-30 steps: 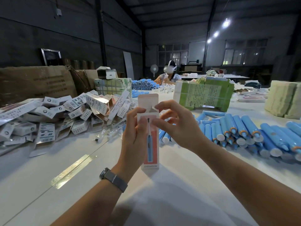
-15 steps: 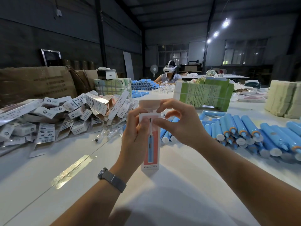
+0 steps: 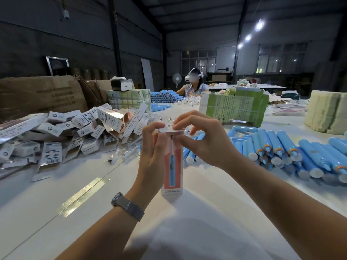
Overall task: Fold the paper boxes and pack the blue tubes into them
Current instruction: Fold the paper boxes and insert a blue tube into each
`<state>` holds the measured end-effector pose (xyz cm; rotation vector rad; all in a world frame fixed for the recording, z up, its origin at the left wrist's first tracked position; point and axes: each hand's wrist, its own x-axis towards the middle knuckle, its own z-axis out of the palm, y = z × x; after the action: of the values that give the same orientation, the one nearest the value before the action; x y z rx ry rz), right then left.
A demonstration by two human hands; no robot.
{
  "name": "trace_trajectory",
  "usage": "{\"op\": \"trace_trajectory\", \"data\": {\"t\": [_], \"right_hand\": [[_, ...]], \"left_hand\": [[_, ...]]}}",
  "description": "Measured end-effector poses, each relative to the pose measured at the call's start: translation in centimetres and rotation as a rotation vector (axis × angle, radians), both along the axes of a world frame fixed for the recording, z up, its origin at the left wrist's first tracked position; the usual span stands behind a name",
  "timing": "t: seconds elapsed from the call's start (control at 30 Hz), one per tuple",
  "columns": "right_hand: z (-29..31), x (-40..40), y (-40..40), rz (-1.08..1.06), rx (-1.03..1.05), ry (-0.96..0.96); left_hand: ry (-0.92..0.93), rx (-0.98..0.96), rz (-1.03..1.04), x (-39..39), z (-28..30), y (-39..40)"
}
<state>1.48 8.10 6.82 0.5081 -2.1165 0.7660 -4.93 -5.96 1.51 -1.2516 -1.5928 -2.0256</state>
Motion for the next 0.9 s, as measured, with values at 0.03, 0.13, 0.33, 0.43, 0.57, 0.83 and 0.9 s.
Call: {"op": "trace_trajectory", "data": {"t": [0.03,0.13,0.33,0.43,0.57,0.83,0.9], "right_hand": [[0.0,0.0,0.0,0.006,0.0,-0.002],[0.2,0.2,-0.2,0.033,-0.054,-0.034],[0.3,0.0,-0.8,-0.018,-0.078,-0.046],[0.1,0.1,-1.3,-0.085,-0.033,0.001],[0.3,0.0,-1.6,-0.1,-0.049,0.067],[0.4,0.0,-1.6,-0.123,0.0,0.034],[0.4,0.0,-1.6,-0.122,-0.015,0.02]], "left_hand": [[0.003,0.003,0.0,0.0,0.1,0.0],[0.026,-0.013,0.03,0.0,0.2,-0.1],[0.074,0.004,0.083,0.1,0.3,0.0],[0.062,0.017,0.086,0.1,0.5,0.1],[0.058,0.027,0.058,0.2,0.4,0.1],[0.106,-0.045,0.044,0.3,-0.2,0.2],[0.11,-0.067,0.039,0.3,-0.4,0.3]]}}
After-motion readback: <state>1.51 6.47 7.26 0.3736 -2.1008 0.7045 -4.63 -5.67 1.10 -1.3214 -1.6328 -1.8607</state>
